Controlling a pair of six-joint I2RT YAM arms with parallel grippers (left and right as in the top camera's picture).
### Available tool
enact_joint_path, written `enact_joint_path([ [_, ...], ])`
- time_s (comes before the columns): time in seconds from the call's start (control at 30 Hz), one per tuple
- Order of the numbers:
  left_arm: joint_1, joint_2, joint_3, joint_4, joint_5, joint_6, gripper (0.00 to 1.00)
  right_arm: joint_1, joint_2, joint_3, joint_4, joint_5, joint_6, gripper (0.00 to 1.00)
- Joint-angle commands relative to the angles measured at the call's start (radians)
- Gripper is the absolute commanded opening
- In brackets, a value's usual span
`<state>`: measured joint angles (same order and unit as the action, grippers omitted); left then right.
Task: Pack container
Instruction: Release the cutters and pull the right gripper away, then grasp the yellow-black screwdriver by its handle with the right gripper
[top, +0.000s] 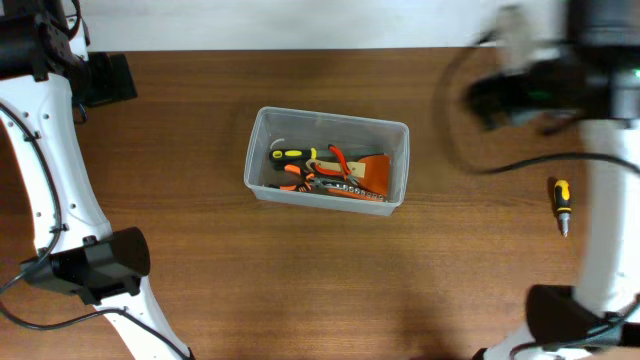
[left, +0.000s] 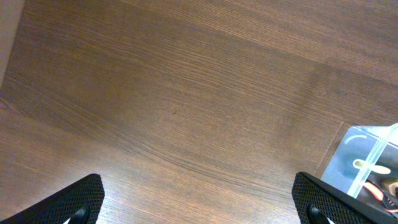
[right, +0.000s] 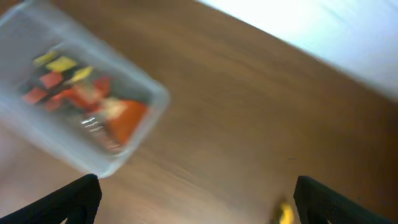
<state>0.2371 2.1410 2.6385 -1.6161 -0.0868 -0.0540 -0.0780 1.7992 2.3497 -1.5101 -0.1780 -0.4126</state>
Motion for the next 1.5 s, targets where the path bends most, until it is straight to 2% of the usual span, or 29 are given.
enact_joint_path([
  [0.0, 0.003, -0.013, -0.003, -0.001, -0.008, -0.013, 0.99, -0.2, 0.028, -0.022, -0.003, 0.009, 0.216, 0.99],
  [0.17, 0.003, -0.013, -0.003, -0.001, -0.008, -0.013, 0.99, -0.442, 0.071, -0.138, 0.053, 0.006, 0.319, 0.99],
  [0.4, 0.003, -0.013, -0.003, -0.001, -0.008, -0.013, 0.99, -0.573, 0.142, -0.418, 0.183, 0.006, 0.317, 0.99],
  [0.53, 0.003, -0.013, -0.003, -0.001, -0.008, -0.013, 0.99, -0.585, 0.178, -0.565, 0.282, 0.007, 0.313, 0.99],
  [0.63, 0.003, -0.013, -0.003, -0.001, -0.008, -0.013, 0.99, -0.579, 0.207, -0.629, 0.326, 0.006, 0.25, 0.98],
  [0.73, 0.003, -0.013, -0.003, -0.001, -0.008, -0.013, 0.99, -0.57, 0.226, -0.668, 0.359, 0.012, 0.146, 0.84],
  [0.77, 0.003, -0.013, -0.003, -0.001, -0.008, -0.013, 0.99, -0.567, 0.232, -0.678, 0.374, 0.023, 0.127, 0.82],
  [0.9, 0.003, -0.013, -0.003, -0.001, -0.008, -0.013, 0.99, -0.568, 0.263, -0.717, 0.435, 0.148, 0.129, 0.88],
  [1.07, 0.003, -0.013, -0.003, -0.001, -0.008, -0.013, 0.99, -0.567, 0.301, -0.771, 0.501, 0.168, 0.128, 0.88],
  [1.47, 0.003, -0.013, -0.003, -0.001, -0.008, -0.013, 0.99, -0.552, 0.349, -0.798, 0.6, 0.19, 0.129, 0.77],
])
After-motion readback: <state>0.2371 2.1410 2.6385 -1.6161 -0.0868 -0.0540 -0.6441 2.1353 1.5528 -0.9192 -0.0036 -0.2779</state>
